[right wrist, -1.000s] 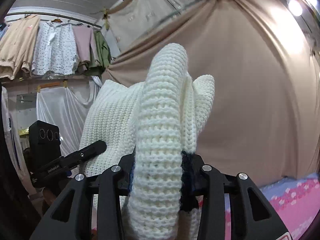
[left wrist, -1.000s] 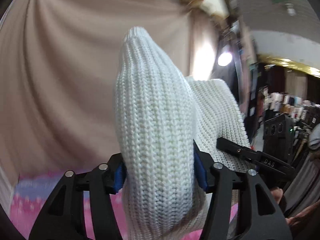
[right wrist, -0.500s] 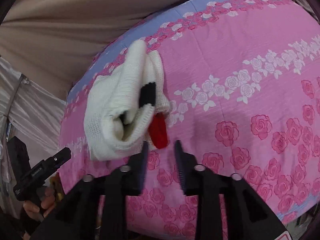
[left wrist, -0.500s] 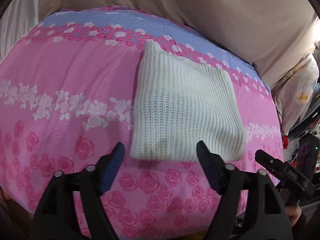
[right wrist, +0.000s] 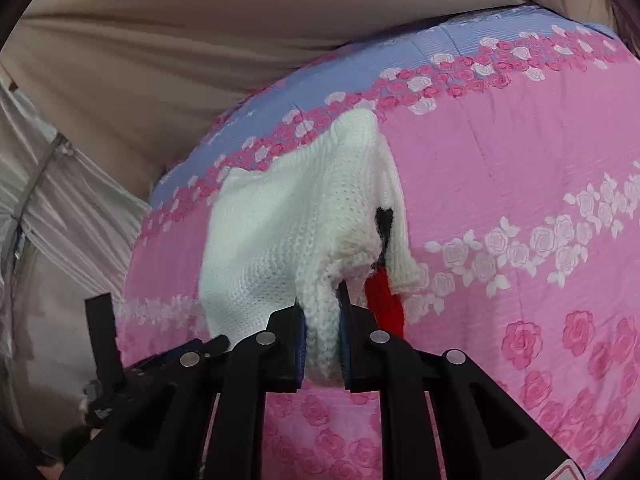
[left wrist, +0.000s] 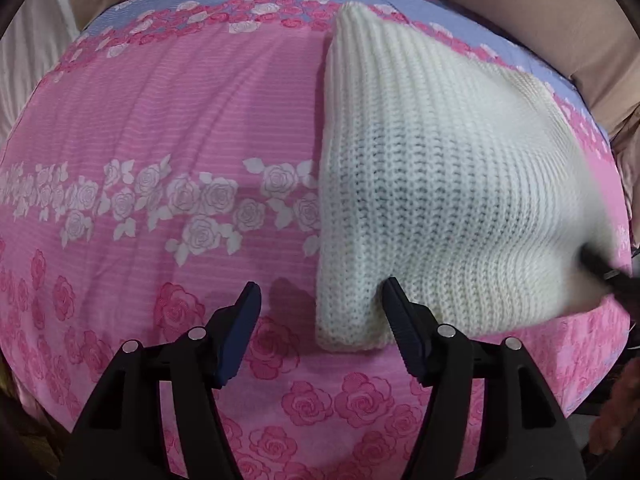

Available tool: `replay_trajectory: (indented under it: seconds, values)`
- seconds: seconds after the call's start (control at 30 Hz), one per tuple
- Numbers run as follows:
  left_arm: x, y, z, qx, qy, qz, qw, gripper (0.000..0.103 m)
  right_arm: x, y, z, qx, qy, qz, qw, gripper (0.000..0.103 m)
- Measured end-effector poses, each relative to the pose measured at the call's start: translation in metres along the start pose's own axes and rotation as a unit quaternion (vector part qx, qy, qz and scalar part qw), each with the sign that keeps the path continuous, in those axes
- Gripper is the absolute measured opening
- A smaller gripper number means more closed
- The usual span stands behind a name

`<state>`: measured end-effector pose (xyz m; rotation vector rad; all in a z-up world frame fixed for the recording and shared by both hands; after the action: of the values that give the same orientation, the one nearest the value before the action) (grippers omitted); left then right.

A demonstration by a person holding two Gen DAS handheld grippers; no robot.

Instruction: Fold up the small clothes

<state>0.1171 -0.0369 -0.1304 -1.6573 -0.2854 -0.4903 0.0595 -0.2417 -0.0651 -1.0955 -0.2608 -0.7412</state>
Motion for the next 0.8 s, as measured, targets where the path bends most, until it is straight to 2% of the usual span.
replay_trajectory:
  seconds: [0.07, 0.1, 0.17, 0.23, 0.27, 0.33, 0.4, 0.43, 0.5, 0.57, 0.6, 0.7, 0.8]
  values:
    - [0.002, -0.002, -0.001, 0.007, 0.008, 0.004, 0.9999, 0.064, -0.023, 0.033, -0.029, -0.055, -0.011, 0.055, 0.997, 0.017]
    - [0.004, -0.009, -0.002, 0.005, 0.009, 0.006, 0.9999, 0.064, -0.034, 0.045, -0.044, -0.065, 0.002, 0.076, 0.995, 0.032]
    - [0.013, -0.031, -0.002, -0.009, 0.000, -0.010, 0.9999, 0.062, -0.036, 0.031, -0.063, -0.053, 0.087, 0.061, 0.993, 0.043]
    - [0.028, -0.057, -0.006, -0.032, -0.008, -0.050, 0.9982, 0.064, -0.030, 0.008, -0.066, -0.038, 0.134, 0.044, 0.989, 0.043]
    - [0.037, -0.063, -0.009, -0.030, -0.004, -0.063, 0.9975, 0.066, -0.024, -0.007, -0.062, -0.037, 0.131, 0.024, 0.990, 0.042]
    - [0.054, -0.061, -0.020, -0.026, 0.015, -0.076, 0.9967, 0.066, -0.005, -0.030, -0.046, -0.036, 0.089, -0.025, 0.995, 0.033]
    - [0.065, -0.039, -0.028, 0.004, 0.044, -0.073, 0.9964, 0.066, 0.010, -0.029, -0.025, -0.026, 0.043, -0.032, 0.998, 0.012]
    - [0.066, -0.026, -0.030, 0.017, 0.052, -0.064, 0.9964, 0.066, 0.015, -0.020, -0.016, -0.025, 0.021, -0.025, 0.999, 0.007]
    - [0.065, 0.000, -0.031, 0.021, 0.053, -0.046, 0.9973, 0.069, 0.013, 0.018, -0.008, -0.061, -0.045, 0.011, 0.997, 0.005]
    - [0.066, 0.006, -0.032, 0.032, 0.059, -0.060, 0.9959, 0.076, -0.004, 0.063, -0.019, -0.099, -0.076, 0.064, 0.990, 0.000]
    - [0.067, 0.005, -0.033, 0.037, 0.064, -0.060, 0.9955, 0.075, -0.002, 0.066, -0.023, -0.088, -0.079, 0.042, 0.992, 0.000]
    - [0.071, -0.007, -0.033, 0.036, 0.050, -0.057, 0.9965, 0.074, 0.014, 0.061, -0.022, -0.107, -0.067, 0.051, 0.991, 0.000]
    - [0.066, -0.022, -0.035, 0.042, 0.047, -0.063, 0.9960, 0.073, 0.018, 0.025, -0.009, -0.101, -0.064, 0.017, 0.993, 0.001]
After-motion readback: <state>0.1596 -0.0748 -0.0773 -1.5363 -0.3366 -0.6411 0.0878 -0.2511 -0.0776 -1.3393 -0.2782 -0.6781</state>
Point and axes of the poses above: each gripper's, at about its wrist camera, not at the fingertips, and y roughly the way its jaws point, z to its left, x to its top, the point moved 5 cm from there along y, roughly the way its jaws point, and after that the axes turned 10 degrees about -z, right-handed, at the moved point
